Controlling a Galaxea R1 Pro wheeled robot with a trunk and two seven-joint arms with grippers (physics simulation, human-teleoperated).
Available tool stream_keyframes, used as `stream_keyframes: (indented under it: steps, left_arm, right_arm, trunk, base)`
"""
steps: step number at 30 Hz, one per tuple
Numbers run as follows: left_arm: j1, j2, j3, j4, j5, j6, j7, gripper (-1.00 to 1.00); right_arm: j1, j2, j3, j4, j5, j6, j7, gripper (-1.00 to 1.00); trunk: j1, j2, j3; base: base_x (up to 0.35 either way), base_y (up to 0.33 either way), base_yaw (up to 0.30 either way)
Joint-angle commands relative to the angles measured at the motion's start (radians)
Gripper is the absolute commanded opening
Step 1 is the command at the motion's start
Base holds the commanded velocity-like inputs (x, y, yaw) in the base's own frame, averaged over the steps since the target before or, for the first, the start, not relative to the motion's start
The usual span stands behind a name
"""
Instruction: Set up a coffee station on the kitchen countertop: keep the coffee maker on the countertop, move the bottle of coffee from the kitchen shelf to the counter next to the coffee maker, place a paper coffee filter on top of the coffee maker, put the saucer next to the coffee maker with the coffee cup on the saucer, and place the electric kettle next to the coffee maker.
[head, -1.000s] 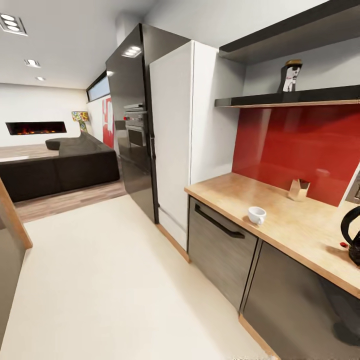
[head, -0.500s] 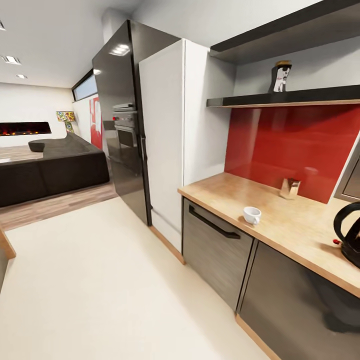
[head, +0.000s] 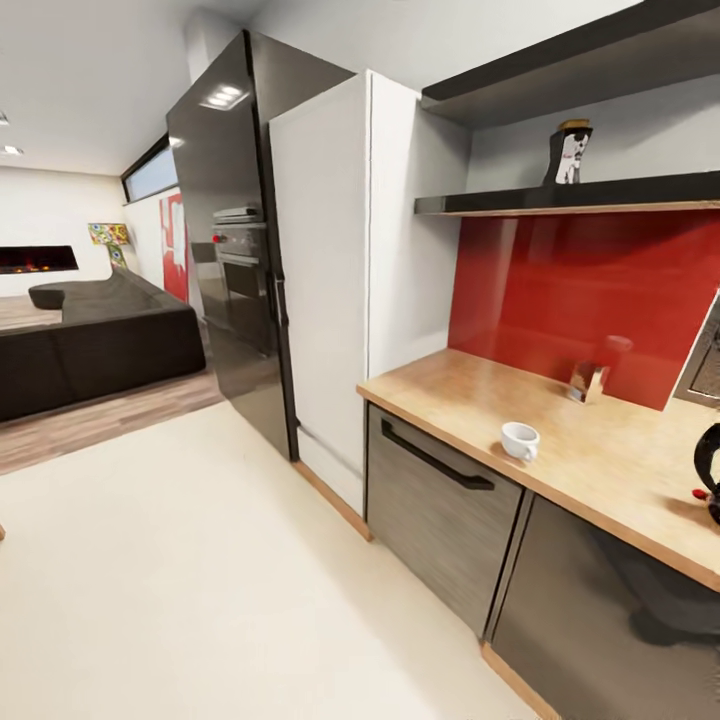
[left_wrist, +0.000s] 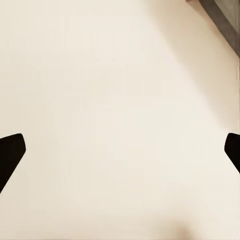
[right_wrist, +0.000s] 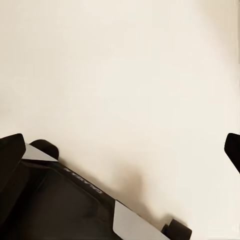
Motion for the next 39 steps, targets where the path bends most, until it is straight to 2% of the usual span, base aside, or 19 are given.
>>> stream_keyframes:
  steps: [1, 11, 21, 39]
  left_arm:
    - [0.000, 0.000, 0.002, -0.001, 0.001, -0.001, -0.005, 1.00]
    - [0.000, 0.000, 0.003, -0.001, 0.001, -0.001, -0.005, 1.00]
    - [0.000, 0.000, 0.002, -0.001, 0.001, -0.001, -0.005, 1.00]
    - [0.000, 0.000, 0.002, -0.001, 0.001, -0.002, -0.005, 1.00]
  right_arm:
    - [-0.001, -0.001, 0.006, 0.001, -0.006, -0.004, 0.000, 1.00]
    - [-0.001, -0.001, 0.006, 0.002, -0.006, -0.004, 0.001, 1.00]
    - [-0.001, -0.001, 0.006, 0.002, -0.006, -0.004, 0.001, 1.00]
    - [-0.001, -0.001, 0.006, 0.002, -0.006, -0.004, 0.001, 1.00]
  trunk:
    - [0.000, -0.001, 0.000]
    - [0.000, -0.001, 0.006]
    - [0.000, -0.001, 0.007]
    - [0.000, -0.001, 0.007]
  base:
    - [0.013, 0.012, -0.253]
    - [0.004, 0.007, -0.246]
    - [0.086, 0.186, -0.102]
    - [0.006, 0.011, -0.250]
